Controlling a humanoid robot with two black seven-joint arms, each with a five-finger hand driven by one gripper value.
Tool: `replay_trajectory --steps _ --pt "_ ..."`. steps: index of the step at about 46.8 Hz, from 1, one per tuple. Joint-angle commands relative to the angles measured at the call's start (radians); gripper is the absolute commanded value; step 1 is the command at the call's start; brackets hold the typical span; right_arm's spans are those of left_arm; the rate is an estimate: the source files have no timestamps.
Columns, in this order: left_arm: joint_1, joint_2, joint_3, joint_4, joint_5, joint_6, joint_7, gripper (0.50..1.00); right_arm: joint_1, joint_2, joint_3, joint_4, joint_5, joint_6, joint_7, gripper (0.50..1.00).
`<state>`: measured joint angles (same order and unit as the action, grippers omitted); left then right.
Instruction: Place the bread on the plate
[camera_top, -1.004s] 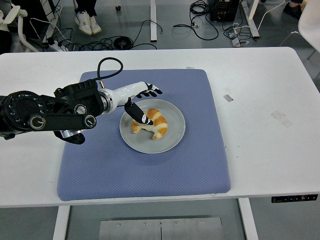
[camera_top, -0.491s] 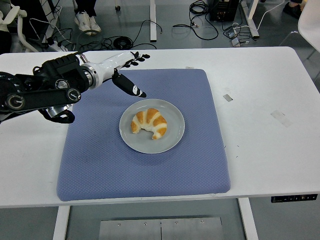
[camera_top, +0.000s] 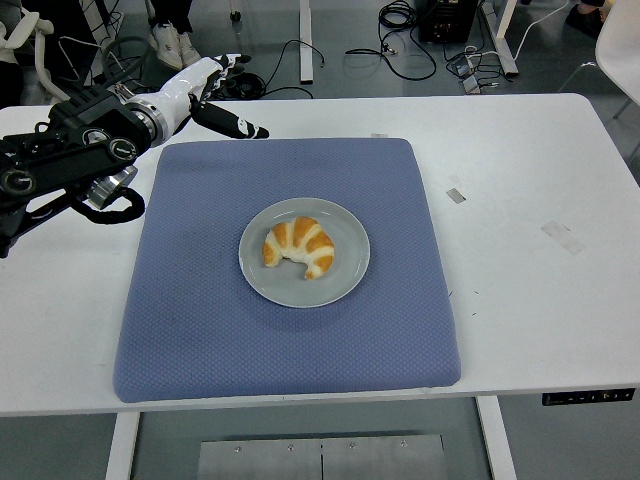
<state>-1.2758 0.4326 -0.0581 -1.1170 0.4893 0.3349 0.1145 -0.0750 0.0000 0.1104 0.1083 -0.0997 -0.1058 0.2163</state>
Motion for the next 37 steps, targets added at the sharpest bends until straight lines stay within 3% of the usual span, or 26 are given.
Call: replay_trajectory --steps 1,7,15,25,37 --pt "0.016 -0.014 -0.034 0.042 0.0 -0.02 -0.009 0.981 -0.002 0.0 0.0 -0.001 0.0 0.0 0.0 1.0" --pt "0.029 -0.064 -0.081 0.178 -0.015 -0.14 -0.033 0.981 0.0 0.0 0.0 0.001 0.0 0.0 0.0 1.0" --pt "0.032 -0.086 -0.155 0.308 -0.19 -0.293 -0.087 0.981 0.0 0.0 0.0 0.001 0.0 0.0 0.0 1.0" --pt "0.07 -0.135 -0.235 0.4 -0.311 -0.361 -0.093 0.981 0.0 0.0 0.0 0.001 0.0 0.0 0.0 1.0" --pt "0.135 -0.18 -0.348 0.546 -0.321 -0.464 -0.113 0.983 0.0 0.0 0.0 -0.001 0.0 0.0 0.0 1.0"
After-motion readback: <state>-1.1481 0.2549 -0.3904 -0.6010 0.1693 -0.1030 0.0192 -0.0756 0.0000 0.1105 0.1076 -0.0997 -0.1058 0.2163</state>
